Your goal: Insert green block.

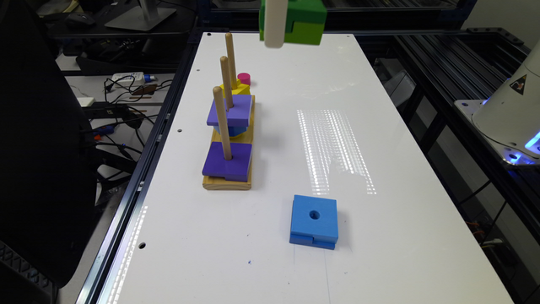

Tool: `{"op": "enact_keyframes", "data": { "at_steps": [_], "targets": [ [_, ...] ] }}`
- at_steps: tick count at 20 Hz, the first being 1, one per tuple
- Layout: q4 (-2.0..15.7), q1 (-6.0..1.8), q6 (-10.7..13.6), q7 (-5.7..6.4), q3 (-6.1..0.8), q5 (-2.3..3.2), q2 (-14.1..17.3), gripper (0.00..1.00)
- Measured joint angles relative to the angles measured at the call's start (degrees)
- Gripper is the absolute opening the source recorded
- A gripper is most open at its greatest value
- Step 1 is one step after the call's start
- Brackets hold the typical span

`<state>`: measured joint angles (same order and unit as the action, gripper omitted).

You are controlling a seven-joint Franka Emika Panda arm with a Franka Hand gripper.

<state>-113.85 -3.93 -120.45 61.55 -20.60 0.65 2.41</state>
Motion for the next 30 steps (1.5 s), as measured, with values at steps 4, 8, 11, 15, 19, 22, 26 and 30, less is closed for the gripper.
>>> {"op": "enact_keyframes", "data": {
  "at_steps": [4, 8, 11, 15, 19, 22, 26, 30],
  "targets": [
    [0.00, -0.41, -1.56, -0.13, 0.01, 0.56, 1.50, 0.00],
    [0.01, -0.73, -3.15, -0.20, 0.08, 1.18, 3.03, 0.00],
    [0.01, -1.03, -4.28, -0.30, 0.10, 1.58, 4.07, 0.00],
    [0.03, -1.31, -5.69, -0.36, 0.15, 2.16, 5.39, 0.00],
    [0.06, -1.54, -6.96, -0.54, 0.25, 2.50, 6.56, 0.00],
    [0.11, -1.77, -7.72, -0.61, 0.26, 2.83, 7.28, 0.00],
    [0.14, -1.96, -8.62, -0.63, 0.28, 3.22, 8.09, 0.00],
    [0.24, -2.03, -9.03, -0.65, 0.32, 3.37, 8.60, 0.00]
  ]
}}
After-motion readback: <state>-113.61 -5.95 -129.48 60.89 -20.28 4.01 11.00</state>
